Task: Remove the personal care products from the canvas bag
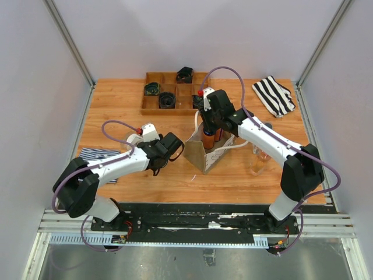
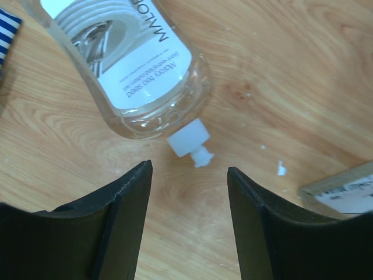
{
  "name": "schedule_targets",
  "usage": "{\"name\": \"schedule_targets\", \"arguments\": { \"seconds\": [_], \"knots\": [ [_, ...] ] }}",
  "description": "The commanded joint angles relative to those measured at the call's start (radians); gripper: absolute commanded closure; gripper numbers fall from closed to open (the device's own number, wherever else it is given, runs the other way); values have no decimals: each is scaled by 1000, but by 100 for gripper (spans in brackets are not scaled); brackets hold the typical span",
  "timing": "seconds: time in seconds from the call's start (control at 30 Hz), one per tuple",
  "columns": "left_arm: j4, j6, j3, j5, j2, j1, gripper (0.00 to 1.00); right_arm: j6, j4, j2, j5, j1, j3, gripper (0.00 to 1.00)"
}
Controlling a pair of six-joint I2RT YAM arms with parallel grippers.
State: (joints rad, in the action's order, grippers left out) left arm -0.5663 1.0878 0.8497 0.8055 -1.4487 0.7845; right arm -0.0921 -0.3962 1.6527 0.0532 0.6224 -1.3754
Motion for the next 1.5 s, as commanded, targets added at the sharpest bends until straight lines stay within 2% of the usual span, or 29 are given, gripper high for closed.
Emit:
{"name": "schedule_targets", "arguments": {
  "seconds": [0.0, 0.27, 0.6, 0.8, 1.13, 1.23, 1.27, 1.3, 1.33, 1.37, 1.43, 1.47],
  "knots": [
    [22, 94, 52, -22, 0, -8, 41, 25, -60, -20, 25, 17, 4, 97],
    [-146, 273, 193, -43, -199, -9, 39, 33, -61, -39, 37, 16, 11, 97],
    [-215, 427, 163, -23, -191, -10, 39, 49, -62, -50, 46, 14, 29, 97],
    [-179, 446, 134, -26, -228, -26, 33, 45, -63, -46, 31, 13, 28, 97],
    [-32, 398, 85, -11, -258, -91, 35, 55, -64, -54, 22, 14, 36, 98],
    [-15, 374, 91, -4, -273, -101, 45, 57, -63, -50, 19, 14, 31, 98],
    [-13, 366, 93, -5, -275, -102, 52, 57, -62, -49, 19, 14, 29, 98],
    [-3, 353, 94, -7, -275, -103, 63, 57, -62, -47, 18, 14, 28, 98],
    [11, 330, 93, -9, -273, -103, 80, 57, -62, -45, 17, 14, 27, 98],
    [17, 313, 96, -9, -273, -102, 92, 58, -63, -43, 15, 14, 26, 98],
    [-30, 313, 123, 1, -278, -103, 99, 57, -63, -42, 14, 14, 25, 98],
    [-67, 312, 143, 7, -279, -103, 99, 57, -63, -42, 13, 14, 27, 98]
  ]
}}
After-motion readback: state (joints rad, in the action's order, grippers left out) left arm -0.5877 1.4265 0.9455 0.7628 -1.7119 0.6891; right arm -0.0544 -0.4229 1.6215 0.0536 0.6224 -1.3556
